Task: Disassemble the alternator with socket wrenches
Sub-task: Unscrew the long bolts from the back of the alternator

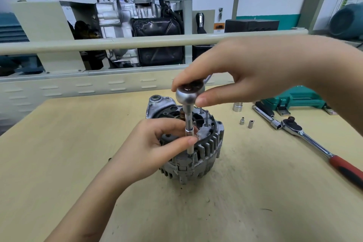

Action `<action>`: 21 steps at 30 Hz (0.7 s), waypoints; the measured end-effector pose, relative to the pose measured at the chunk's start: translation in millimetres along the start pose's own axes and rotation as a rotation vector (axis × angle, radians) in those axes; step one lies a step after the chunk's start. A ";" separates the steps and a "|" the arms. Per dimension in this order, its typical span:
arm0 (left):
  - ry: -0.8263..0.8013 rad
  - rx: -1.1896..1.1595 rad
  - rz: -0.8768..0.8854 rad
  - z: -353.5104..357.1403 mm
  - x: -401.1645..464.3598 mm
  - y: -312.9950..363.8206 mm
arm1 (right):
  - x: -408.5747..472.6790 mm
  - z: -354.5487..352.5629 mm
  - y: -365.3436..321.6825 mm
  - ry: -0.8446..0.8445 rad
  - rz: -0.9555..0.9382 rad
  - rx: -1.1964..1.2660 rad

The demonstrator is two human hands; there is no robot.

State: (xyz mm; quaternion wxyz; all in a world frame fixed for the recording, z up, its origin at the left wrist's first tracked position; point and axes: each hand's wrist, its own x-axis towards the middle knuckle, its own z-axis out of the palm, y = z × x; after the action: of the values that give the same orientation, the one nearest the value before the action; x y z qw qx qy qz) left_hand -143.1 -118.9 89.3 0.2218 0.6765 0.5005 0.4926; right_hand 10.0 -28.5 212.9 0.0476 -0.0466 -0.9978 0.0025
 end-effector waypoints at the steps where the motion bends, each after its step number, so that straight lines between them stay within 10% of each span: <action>1: 0.020 0.001 0.003 0.8 0.4 -0.3 | 0.4 0.0 -0.8 0.013 -0.001 0.001; 21: 0.093 0.070 0.041 4.1 0.6 -1.0 | -1.3 -0.4 -5.0 0.024 0.024 -0.021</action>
State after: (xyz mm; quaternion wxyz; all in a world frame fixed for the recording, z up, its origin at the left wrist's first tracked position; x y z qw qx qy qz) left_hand -139.9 -117.2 87.0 0.1644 0.6702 0.5134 0.5102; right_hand 10.9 -33.6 213.3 0.0589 -0.0592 -0.9965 -0.0080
